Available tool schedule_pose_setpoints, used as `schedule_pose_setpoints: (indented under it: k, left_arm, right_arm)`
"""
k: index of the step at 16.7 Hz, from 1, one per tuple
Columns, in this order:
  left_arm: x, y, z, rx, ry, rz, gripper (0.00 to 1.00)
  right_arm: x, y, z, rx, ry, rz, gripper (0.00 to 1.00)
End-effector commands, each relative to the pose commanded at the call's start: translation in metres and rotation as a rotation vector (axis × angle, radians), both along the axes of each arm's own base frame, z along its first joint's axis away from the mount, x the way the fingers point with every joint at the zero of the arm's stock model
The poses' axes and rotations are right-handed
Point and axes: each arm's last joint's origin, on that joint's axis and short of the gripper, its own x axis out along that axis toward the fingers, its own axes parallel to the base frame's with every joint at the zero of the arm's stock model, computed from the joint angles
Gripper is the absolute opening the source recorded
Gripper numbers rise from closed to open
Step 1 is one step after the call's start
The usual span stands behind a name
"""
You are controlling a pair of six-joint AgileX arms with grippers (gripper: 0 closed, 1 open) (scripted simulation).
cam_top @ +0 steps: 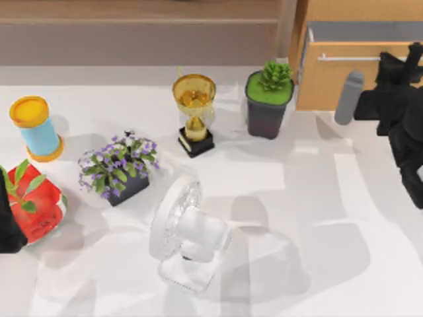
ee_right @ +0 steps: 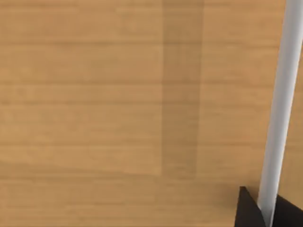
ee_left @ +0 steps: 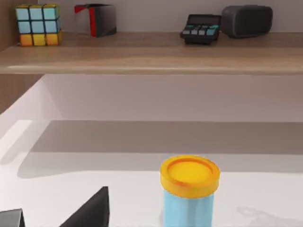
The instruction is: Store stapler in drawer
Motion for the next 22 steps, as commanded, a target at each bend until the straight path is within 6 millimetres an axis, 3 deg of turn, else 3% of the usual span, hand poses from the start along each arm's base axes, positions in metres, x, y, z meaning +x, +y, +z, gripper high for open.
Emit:
schedule_pose_setpoints:
  k: [4,13,19,22]
  left_arm:
    - [0.000,0.000,0.000,0.000,0.000,0.000,1.00]
    - [0.000,0.000,0.000,0.000,0.000,0.000,1.00]
    - [0.000,0.000,0.000,0.000,0.000,0.000,1.00]
    - [0.000,0.000,0.000,0.000,0.000,0.000,1.00]
  right_arm:
    - [0.005,0.000,0.001,0.002,-0.003,-0.004,0.00]
    - [0.056,0.001,0.000,0.002,0.000,0.001,0.00]
    - [0.062,0.000,0.000,0.002,0.001,0.001,0.00]
    - [0.062,0.000,0.000,0.002,0.001,0.001,0.23]
